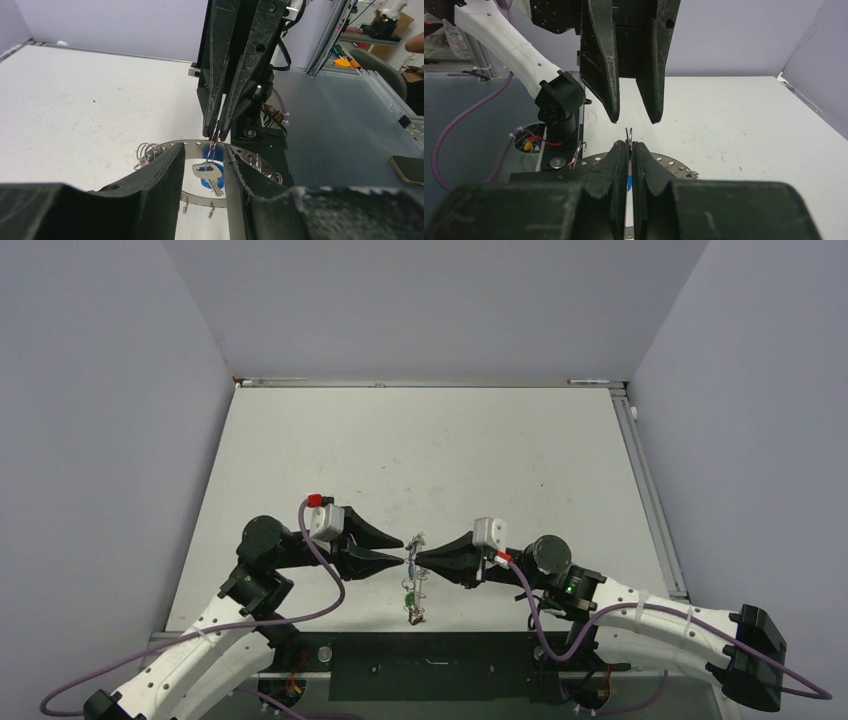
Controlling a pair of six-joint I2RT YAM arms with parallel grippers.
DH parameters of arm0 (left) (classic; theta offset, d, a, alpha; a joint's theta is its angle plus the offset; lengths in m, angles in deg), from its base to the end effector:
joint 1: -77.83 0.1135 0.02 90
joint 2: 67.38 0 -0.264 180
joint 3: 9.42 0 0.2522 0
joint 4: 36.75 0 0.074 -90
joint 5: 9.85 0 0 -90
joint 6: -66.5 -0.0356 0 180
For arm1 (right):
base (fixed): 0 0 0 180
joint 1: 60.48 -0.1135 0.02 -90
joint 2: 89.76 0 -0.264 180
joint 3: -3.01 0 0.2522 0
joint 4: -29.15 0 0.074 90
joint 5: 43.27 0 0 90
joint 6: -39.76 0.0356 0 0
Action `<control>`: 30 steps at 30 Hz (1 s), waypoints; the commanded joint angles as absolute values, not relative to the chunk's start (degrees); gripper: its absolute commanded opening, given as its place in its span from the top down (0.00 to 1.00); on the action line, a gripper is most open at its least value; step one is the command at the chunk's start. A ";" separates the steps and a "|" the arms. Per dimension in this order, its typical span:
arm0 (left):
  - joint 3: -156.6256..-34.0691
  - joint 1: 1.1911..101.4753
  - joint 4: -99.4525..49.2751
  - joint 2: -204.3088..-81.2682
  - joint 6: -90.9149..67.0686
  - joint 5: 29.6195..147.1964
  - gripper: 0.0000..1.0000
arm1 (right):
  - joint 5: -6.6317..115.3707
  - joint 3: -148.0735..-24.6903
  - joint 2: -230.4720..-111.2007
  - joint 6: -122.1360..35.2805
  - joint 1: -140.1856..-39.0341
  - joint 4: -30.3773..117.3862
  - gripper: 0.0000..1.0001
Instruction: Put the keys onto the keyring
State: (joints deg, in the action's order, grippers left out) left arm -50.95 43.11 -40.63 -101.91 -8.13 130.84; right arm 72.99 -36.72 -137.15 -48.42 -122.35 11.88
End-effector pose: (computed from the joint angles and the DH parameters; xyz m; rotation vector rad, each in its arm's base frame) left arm 0.1057 -0.1067 0.3121 1.0137 1.2296 -1.3017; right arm 0.0784 0.1800 0.2919 -1.0979 1.0805 1.2215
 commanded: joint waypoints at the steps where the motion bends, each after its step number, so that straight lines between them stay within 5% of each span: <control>1: -50.63 42.27 -45.79 -102.99 -6.10 132.64 0.70 | 74.94 -40.12 -137.56 -47.87 -121.94 4.20 0.95; 30: -50.34 40.57 -45.13 -103.86 -7.26 131.97 0.81 | 75.73 -39.88 -139.62 -46.28 -121.93 -0.77 0.95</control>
